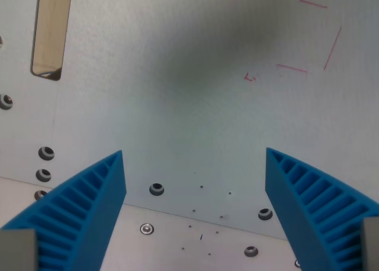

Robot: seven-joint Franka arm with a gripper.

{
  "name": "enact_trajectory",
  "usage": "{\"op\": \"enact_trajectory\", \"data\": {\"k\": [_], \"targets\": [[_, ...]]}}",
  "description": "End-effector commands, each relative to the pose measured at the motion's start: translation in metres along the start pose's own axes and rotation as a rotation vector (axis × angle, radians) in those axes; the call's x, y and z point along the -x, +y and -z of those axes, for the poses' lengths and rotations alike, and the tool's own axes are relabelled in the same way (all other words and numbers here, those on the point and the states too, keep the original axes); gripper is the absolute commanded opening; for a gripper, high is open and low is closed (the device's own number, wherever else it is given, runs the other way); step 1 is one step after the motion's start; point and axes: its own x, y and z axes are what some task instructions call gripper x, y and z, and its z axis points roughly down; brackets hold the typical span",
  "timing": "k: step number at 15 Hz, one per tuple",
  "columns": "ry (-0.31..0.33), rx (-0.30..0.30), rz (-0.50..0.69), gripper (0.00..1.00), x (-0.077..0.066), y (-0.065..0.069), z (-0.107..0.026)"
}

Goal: Move in base positive y

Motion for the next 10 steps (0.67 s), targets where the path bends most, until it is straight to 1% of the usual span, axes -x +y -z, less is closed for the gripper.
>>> {"op": "enact_trajectory", "data": {"k": [1, 10], "targets": [[0.005, 0.001, 0.001, 1.0, -0.003, -0.005, 0.002], [0.005, 0.001, 0.001, 1.0, -0.03, -0.05, 0.002]]}}
